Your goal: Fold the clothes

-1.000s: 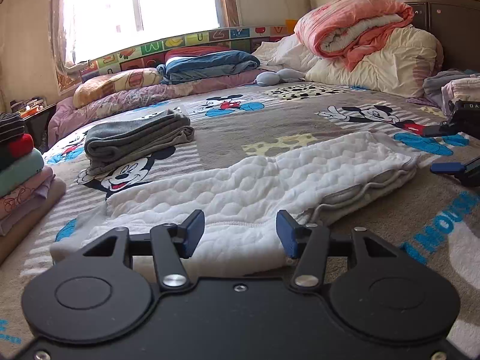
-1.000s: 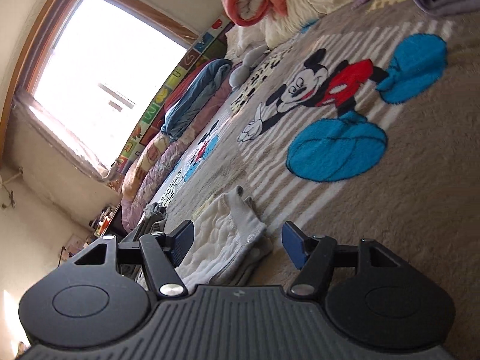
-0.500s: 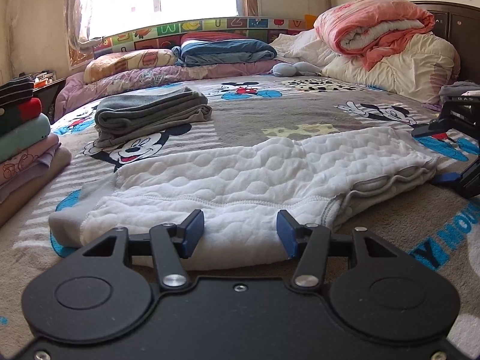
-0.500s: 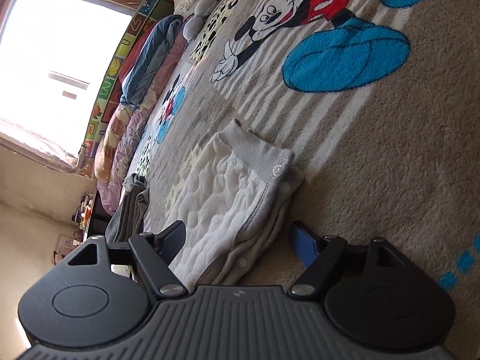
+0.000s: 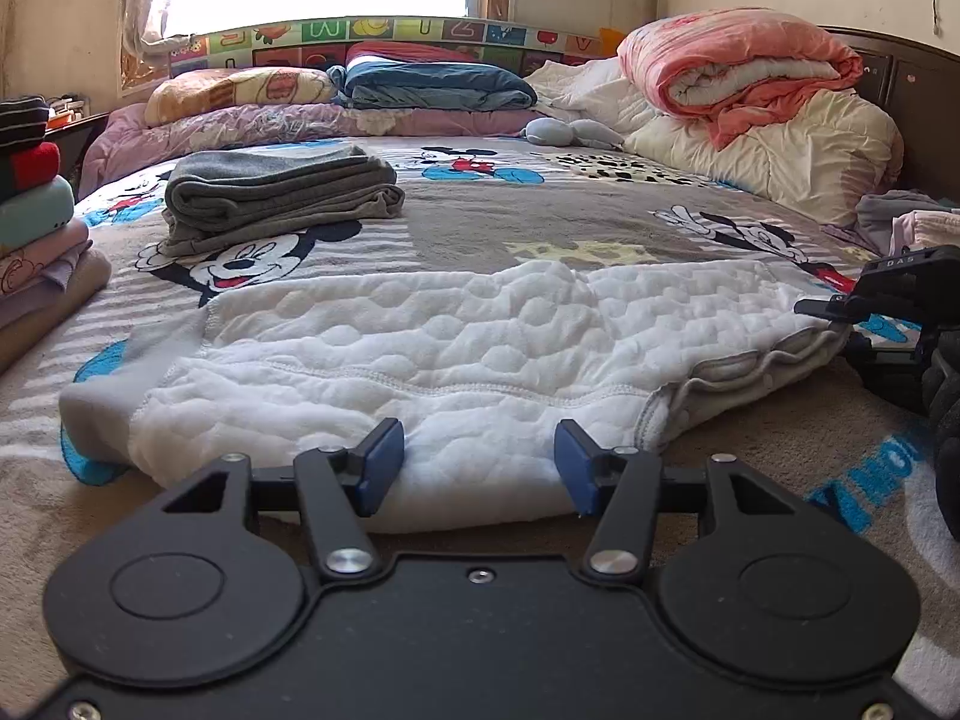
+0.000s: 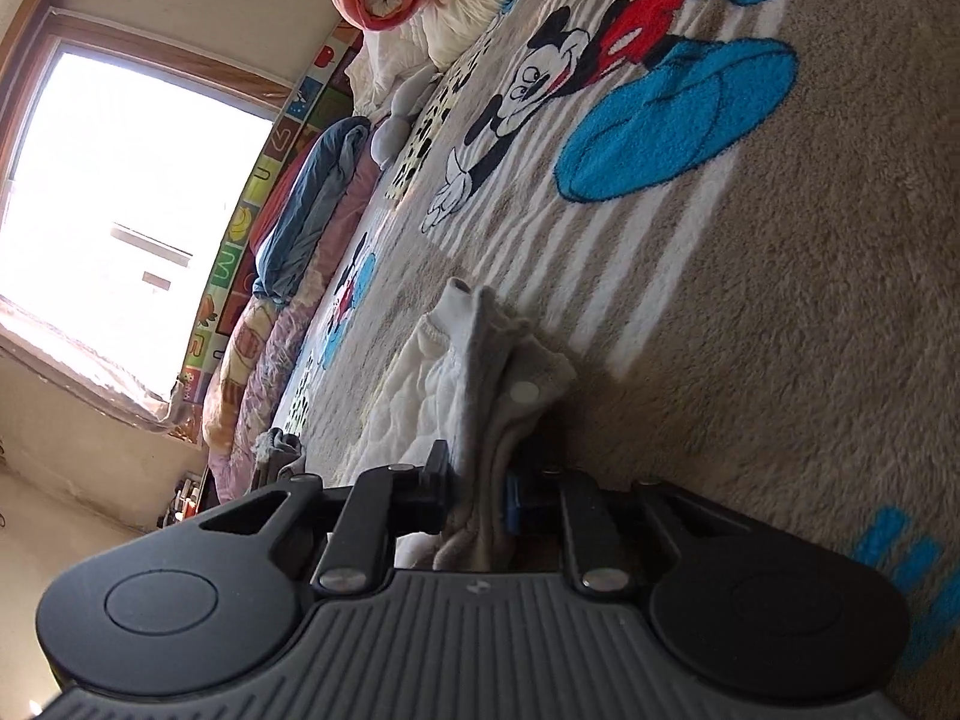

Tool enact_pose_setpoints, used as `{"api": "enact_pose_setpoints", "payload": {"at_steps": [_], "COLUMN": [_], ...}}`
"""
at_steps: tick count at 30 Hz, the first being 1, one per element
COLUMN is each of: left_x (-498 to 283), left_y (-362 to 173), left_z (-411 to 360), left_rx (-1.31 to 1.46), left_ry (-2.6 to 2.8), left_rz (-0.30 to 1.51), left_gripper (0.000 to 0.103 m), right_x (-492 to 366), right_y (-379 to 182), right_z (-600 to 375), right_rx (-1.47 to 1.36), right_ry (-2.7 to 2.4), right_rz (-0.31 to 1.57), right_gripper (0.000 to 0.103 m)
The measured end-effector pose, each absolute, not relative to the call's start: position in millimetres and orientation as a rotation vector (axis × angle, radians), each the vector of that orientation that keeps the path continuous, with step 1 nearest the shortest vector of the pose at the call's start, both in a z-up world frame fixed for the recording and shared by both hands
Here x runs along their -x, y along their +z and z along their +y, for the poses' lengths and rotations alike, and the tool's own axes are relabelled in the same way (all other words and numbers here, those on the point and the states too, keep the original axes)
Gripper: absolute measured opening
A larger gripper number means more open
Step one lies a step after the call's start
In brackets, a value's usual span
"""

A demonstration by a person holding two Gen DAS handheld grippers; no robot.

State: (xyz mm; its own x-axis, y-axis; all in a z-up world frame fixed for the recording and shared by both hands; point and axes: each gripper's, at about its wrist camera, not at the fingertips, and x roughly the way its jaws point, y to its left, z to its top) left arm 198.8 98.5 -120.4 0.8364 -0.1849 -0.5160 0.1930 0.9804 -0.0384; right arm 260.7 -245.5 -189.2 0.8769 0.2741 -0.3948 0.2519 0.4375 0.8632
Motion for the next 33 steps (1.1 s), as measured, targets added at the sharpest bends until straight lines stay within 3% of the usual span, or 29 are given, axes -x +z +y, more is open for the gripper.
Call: {"api": "enact_pose_setpoints", "payload": {"at_steps": [12,20,24,28,33], "left_x": [-177.8,-199.3,-211.9,-223.0,-235.9], "left_y": [-95.0,-91.0,-101.7,-117.3,-116.8], "left_z": [73.1,154.8,218.4,257.3,252.4], "left_rx": [-0.007,0.248,0.380,0.489,0.330], "left_ry": [-0.359,-0.051,0.072,0.044,-0.075], "left_rz": [0.480,0.439,0.479,0.550,0.576], "left_gripper": [0.054,0.054,0.043,0.042,0.035], "right_x": [-219.1,-212.2,-206.6,-207.5,-208.7], "right_y": [-160.6,-203.8,-209.7,-210.5,-209.5], "right_z": [-298.2,-334.9,-329.2,-330.8,-329.3], "right_rx": [-1.164,-1.175,-1.109,-1.109,-1.086], "right_ry": [0.058,-0.002,0.034,0.050,0.050], "right_rz": [0.375,0.452,0.409,0.402,0.393], "right_gripper": [0.016,0.014,0.013,0.013,0.013]}}
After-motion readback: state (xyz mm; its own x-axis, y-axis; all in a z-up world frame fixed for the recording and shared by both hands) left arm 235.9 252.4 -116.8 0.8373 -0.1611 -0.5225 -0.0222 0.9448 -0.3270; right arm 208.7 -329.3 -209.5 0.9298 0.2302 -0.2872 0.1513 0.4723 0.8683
